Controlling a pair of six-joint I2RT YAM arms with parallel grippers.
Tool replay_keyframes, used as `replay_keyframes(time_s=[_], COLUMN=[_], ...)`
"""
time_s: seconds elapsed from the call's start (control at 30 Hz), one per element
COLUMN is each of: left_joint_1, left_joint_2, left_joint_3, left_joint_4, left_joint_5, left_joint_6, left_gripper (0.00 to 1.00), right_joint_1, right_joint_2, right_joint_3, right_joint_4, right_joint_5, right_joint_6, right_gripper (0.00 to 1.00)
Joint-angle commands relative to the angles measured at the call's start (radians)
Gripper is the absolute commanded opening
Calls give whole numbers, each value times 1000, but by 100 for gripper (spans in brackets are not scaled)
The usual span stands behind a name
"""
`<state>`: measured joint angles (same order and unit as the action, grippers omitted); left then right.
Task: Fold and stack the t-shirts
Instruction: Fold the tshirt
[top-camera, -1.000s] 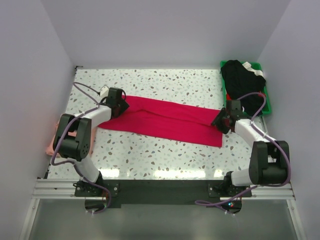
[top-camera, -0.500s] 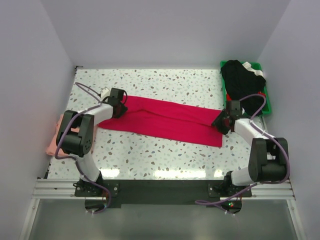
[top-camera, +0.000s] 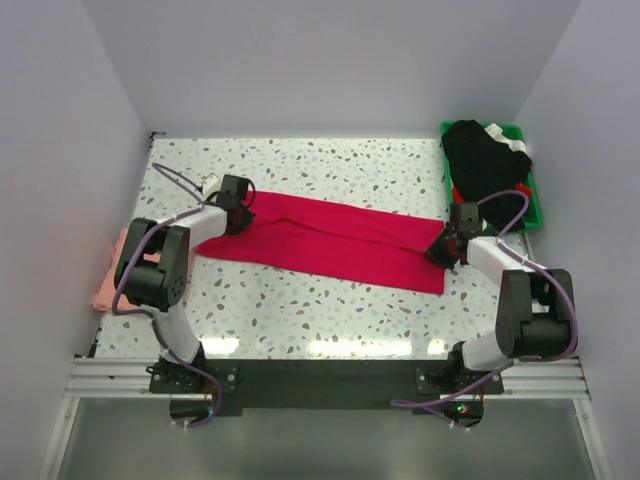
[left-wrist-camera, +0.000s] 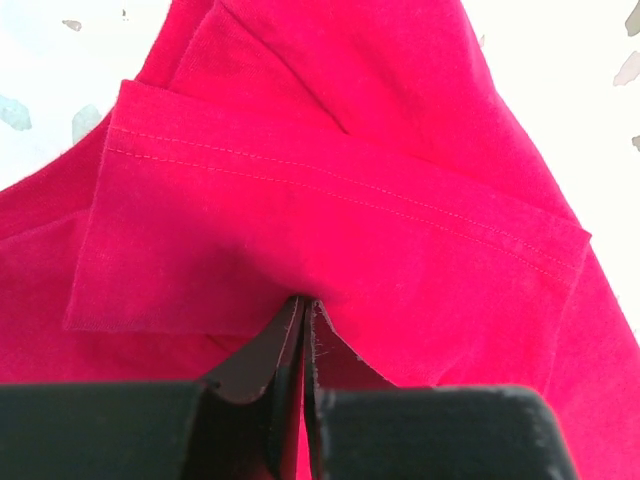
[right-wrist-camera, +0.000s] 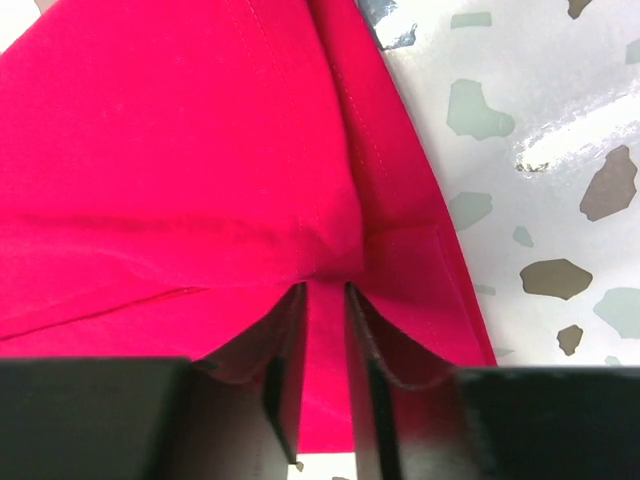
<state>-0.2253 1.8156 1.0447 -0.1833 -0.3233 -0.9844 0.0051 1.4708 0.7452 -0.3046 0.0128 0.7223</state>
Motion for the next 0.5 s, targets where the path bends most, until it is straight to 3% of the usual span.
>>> replay_keyframes(time_s=[0.0, 0.13, 0.3, 0.47], left_joint_1=[0, 0, 0, 1], left_joint_2=[4, -9, -21, -36], left_joint_3=[40, 48, 55, 57], left_joint_4=[13, 19, 19, 21], left_joint_5=[-23, -19, -25, -25], left_joint_6=[15, 27, 41, 52], left_gripper=[6, 0, 0, 0], right_joint_1=[-4, -2, -2, -2], right_joint_2=[11, 23, 25, 14], right_joint_3=[20, 42, 59, 60], right_joint_4=[32, 24, 6, -1], right_joint_5=[24, 32, 50, 53], right_joint_6=[-4, -18, -34, -37], right_gripper=[23, 11, 0, 6])
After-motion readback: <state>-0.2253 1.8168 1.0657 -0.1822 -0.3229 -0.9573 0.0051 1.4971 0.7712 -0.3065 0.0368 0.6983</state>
